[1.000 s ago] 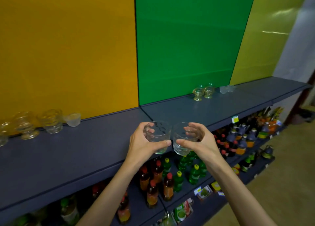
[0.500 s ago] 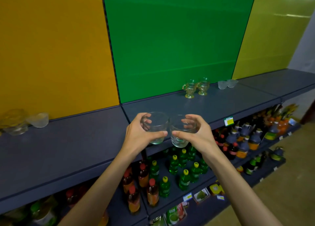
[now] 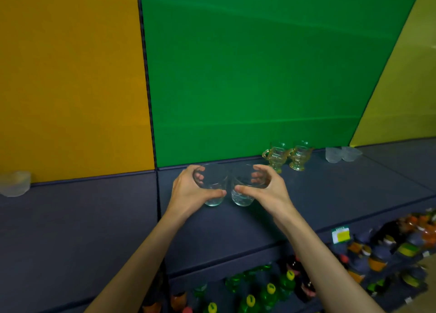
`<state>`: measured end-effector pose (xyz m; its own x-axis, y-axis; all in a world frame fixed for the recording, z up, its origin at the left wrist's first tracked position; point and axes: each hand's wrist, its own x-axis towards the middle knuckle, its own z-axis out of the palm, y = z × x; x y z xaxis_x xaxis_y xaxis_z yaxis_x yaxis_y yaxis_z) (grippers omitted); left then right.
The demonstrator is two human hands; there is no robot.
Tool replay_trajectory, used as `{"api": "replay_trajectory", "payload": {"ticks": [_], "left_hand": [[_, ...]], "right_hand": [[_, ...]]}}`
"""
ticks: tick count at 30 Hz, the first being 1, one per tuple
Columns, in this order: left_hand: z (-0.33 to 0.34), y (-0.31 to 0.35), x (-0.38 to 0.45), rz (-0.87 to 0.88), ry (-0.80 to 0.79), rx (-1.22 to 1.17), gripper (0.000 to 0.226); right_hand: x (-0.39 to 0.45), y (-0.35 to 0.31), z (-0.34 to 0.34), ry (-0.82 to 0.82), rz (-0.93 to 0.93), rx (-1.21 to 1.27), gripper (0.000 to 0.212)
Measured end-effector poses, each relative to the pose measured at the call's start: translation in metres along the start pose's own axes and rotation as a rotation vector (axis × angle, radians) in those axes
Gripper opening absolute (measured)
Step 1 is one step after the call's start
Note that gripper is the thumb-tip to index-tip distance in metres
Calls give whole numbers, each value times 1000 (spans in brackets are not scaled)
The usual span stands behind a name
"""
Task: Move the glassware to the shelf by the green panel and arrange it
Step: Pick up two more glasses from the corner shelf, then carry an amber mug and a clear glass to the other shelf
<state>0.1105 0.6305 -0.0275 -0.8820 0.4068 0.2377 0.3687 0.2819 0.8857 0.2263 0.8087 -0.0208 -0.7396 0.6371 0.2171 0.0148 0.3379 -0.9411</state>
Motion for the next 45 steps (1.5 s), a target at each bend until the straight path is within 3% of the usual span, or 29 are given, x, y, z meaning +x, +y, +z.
{"api": "replay_trajectory", "payload": {"ticks": [10,19,25,28,31,35,38,42,45], "left_hand": [[2,-12,54,-120,167,181,87],[8,-16,62,-178,218,246,90],[10,-13,59,-218,193,245,101],[5,-9,51,-230,173,254,111],[-4,-2,40,-181,162,287,105],[-18,9,22,-67,222,544,85],[-27,17,6,-5,266,799,76],[-36,25,-23,-7,294,960,64],[-47,27,-52,-56,299,1039,62]], "right_hand": [[87,14,32,-127,-2,-31,81],[116,23,43,-240,-6,-93,82],[120,23,38,-317,-45,-189,92],[119,18,34,-399,-55,-253,109],[115,11,28,-489,-123,-360,117],[107,0,25,-360,-494,-640,88],[93,-12,28,-309,-710,-671,62],[65,-29,41,-377,-819,-558,42],[45,-37,59,-486,-841,-514,38]]}}
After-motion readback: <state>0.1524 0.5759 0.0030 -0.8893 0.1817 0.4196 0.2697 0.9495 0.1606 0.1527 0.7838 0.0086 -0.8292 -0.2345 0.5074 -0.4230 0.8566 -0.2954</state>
